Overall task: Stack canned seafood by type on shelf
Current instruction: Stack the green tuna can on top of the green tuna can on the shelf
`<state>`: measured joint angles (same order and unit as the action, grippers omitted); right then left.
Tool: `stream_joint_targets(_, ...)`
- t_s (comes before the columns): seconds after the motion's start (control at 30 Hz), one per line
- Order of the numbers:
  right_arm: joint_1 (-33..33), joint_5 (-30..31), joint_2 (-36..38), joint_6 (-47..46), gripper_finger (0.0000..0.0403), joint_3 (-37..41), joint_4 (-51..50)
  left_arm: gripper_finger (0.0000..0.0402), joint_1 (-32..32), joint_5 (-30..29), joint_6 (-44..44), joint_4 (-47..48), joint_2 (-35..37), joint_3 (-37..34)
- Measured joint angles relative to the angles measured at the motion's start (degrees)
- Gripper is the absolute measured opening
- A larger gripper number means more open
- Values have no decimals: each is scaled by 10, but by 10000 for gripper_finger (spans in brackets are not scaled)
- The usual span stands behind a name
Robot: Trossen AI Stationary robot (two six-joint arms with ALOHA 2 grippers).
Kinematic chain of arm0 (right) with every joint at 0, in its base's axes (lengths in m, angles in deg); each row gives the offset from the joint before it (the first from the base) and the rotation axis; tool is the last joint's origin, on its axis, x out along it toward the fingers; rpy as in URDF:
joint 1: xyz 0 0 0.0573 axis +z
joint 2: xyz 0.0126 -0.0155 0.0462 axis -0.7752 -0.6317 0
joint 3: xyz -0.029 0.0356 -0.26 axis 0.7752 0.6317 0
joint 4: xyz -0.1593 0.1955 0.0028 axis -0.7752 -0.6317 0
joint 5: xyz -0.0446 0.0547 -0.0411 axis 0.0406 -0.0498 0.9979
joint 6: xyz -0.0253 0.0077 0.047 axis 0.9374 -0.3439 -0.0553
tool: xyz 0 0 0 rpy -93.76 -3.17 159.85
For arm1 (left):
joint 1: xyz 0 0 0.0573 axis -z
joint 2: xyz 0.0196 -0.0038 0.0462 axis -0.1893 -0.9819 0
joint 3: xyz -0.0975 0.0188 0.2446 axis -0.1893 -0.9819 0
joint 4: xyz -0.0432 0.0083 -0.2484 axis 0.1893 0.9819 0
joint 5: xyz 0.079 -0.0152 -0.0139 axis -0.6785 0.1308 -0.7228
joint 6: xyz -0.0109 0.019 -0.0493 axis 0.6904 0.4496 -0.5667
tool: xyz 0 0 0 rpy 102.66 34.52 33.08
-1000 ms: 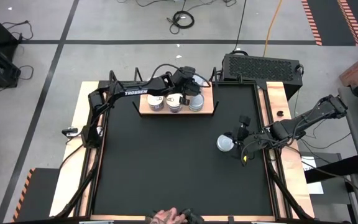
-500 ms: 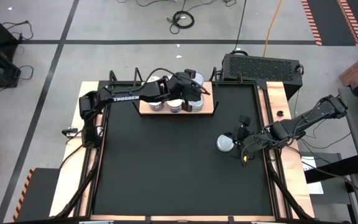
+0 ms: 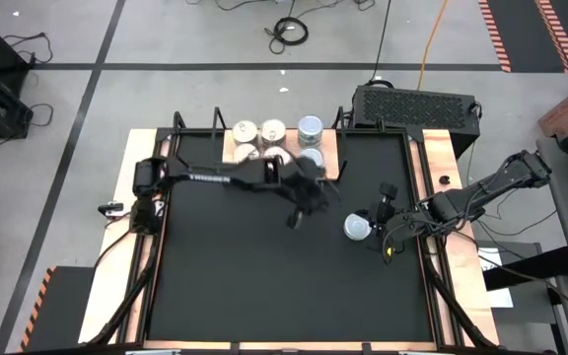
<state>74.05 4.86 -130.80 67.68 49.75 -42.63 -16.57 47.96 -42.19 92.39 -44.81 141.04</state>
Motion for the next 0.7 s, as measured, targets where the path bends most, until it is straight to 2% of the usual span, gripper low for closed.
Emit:
stream_joint_targets(0.33,1,-26,0,-14,0,0,5,79,96,4,4,-162,-85,0)
stream_joint_targets(0.63,1,-29,0,-42,0,0,-9,79,106,0,7,-315,-173,0)
stream_joint_targets(0.7,1,-29,0,-50,0,0,-25,80,106,0,38,-323,-185,0)
